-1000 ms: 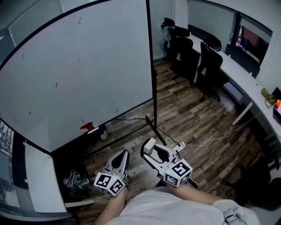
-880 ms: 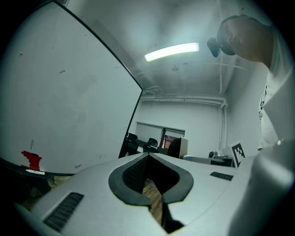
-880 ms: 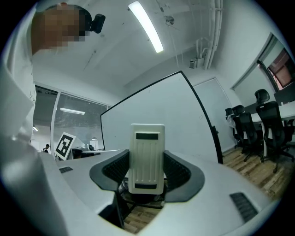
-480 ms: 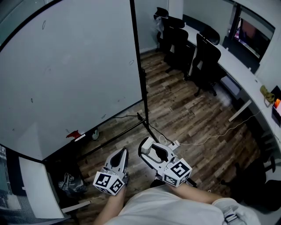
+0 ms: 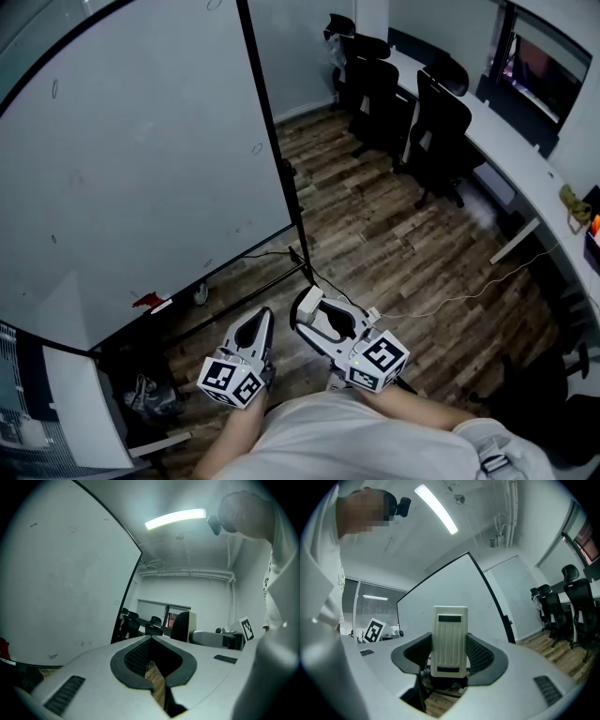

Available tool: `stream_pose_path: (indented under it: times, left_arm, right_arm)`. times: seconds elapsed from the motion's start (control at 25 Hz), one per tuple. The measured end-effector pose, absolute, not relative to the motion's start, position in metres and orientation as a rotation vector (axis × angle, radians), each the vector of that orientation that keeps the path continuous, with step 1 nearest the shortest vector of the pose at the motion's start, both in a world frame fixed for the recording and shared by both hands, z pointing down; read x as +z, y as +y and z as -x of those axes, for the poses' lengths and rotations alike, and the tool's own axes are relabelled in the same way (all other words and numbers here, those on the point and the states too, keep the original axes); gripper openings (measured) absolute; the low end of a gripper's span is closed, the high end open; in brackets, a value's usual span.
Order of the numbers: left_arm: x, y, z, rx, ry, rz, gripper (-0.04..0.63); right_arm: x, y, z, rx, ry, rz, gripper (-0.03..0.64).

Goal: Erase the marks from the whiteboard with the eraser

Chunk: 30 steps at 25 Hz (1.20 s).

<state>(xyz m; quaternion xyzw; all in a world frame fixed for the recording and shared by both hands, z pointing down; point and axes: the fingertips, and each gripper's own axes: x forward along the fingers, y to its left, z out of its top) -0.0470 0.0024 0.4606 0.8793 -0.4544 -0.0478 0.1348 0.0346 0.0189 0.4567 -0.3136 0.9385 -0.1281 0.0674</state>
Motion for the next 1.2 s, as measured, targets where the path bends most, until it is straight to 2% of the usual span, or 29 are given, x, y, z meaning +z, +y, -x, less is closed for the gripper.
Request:
stream_pose_path:
  times: [0.6,1.2]
  left_arm:
    - [0.44,-0.032,0.024,-0.178,-1.285,-2.616,0.008]
    - [0.442,-0.1,0.044,-0.182,-1.19,-2.622,0.006]
  right_arm:
    - [0.455,-0.009,-0.052,-0.385,2.829,1.009,0.233]
    - [0.455,-0.074,-0.028,-0.385,2.839,1.089,0.232]
